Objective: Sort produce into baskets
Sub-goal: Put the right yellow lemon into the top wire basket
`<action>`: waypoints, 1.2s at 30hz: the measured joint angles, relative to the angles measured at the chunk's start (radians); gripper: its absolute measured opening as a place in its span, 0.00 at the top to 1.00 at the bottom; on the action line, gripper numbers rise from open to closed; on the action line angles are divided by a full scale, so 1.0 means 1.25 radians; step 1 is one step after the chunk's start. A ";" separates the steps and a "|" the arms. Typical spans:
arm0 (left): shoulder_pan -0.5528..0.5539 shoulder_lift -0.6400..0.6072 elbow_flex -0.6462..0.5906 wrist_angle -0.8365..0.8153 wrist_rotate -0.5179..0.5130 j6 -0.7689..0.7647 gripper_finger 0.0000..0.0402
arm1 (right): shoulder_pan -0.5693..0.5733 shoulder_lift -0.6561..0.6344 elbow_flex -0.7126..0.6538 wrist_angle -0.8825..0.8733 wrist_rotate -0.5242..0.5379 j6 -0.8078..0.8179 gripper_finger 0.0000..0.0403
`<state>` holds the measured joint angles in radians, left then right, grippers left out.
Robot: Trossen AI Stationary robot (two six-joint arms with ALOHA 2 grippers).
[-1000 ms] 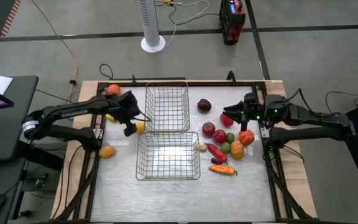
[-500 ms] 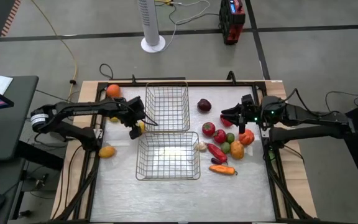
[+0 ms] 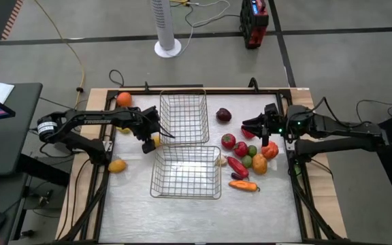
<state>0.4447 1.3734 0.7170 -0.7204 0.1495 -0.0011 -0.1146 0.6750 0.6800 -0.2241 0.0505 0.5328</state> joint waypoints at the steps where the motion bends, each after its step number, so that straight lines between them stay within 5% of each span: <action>1: 0.000 -0.002 0.000 -0.001 0.007 0.000 0.45 | 0.000 0.000 0.000 0.000 0.000 0.000 0.60; 9: 0.001 -0.054 -0.005 -0.033 0.010 0.000 0.59 | 0.000 0.000 0.000 0.000 0.000 -0.001 0.60; 28: 0.001 -0.251 0.000 -0.072 -0.005 -0.126 0.60 | -0.020 0.000 0.000 0.001 0.001 0.001 0.60; 36: 0.001 -0.275 0.098 -0.107 -0.019 -0.159 0.60 | -0.064 0.001 0.000 0.000 0.001 0.034 0.60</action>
<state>0.4462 1.0295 0.8393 -0.8541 0.1264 -0.2001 -0.1947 0.6758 0.6800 -0.2245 0.0517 0.5754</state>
